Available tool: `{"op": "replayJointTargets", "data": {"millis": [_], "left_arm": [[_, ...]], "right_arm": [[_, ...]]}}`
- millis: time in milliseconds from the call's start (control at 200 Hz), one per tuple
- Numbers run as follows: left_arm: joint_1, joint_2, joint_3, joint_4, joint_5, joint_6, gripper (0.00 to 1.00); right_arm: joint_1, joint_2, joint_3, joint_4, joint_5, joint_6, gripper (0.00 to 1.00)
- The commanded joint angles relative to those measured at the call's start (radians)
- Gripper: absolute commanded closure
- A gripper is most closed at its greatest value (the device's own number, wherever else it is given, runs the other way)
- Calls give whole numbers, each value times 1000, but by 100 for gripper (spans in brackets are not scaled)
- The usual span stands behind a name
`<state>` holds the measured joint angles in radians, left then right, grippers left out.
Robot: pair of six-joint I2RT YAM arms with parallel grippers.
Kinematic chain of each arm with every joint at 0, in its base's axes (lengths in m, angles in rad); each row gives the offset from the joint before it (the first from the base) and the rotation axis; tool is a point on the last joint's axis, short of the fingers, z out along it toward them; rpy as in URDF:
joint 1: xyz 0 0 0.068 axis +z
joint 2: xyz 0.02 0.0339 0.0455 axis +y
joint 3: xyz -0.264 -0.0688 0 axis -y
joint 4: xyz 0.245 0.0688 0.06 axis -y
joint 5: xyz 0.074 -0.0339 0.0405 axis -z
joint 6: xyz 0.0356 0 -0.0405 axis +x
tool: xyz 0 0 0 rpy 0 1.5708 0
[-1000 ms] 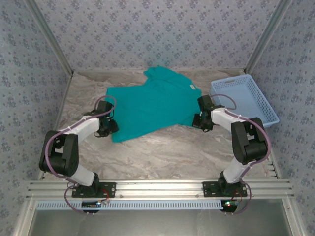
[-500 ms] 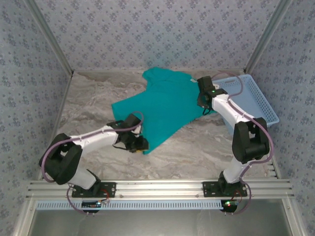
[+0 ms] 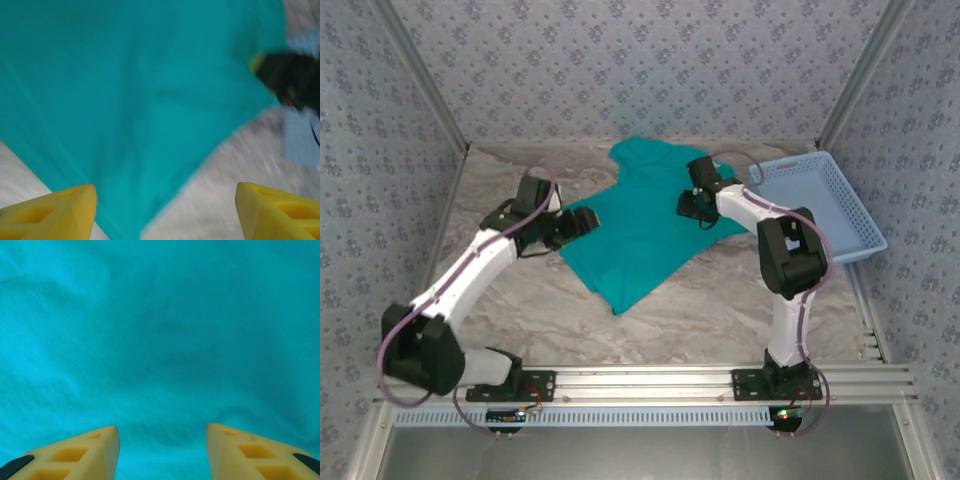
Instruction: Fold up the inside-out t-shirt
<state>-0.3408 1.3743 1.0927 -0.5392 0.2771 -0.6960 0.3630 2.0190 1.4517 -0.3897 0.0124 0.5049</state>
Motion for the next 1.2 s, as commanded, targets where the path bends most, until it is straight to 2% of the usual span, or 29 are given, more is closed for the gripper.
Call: {"op": "replayJointTargets", "data": {"millis": [0,60,215,320,440,520,605,780,900,979,1069,1114,1194], "left_arm": [[29,188,63,51,-197,136,28],[37,277,94,92,-251,123,28],[39,423,72,158,-254,96,33],[27,388,-68,232,-278,64,35],[-9,258,-247,234,-299,16,36],[-82,151,-334,180,-360,-4,36],[-199,65,-393,92,-401,-56,35],[-397,-100,-524,30,-299,-237,35],[-482,-207,-524,76,-215,-215,35],[-483,-264,-448,19,-216,-141,35],[-454,-309,-318,-93,-376,-17,34],[-388,-307,-274,-98,-367,42,33],[-200,-254,-202,-80,-271,93,32]], "right_arm": [[15,55,66,82,-34,-2,49],[24,102,108,87,-34,-34,49],[84,230,250,48,6,-168,49],[101,300,323,30,-40,-170,48],[114,386,429,3,-145,-179,49],[131,446,526,-42,-180,-191,49],[162,514,646,-106,-196,-209,49],[234,577,787,-176,-204,-242,49],[247,534,727,-173,-222,-236,49],[239,438,589,-134,-211,-210,48],[212,298,400,-68,-163,-169,47],[191,247,323,-54,-152,-152,47],[142,160,198,-32,-138,-132,46]]}}
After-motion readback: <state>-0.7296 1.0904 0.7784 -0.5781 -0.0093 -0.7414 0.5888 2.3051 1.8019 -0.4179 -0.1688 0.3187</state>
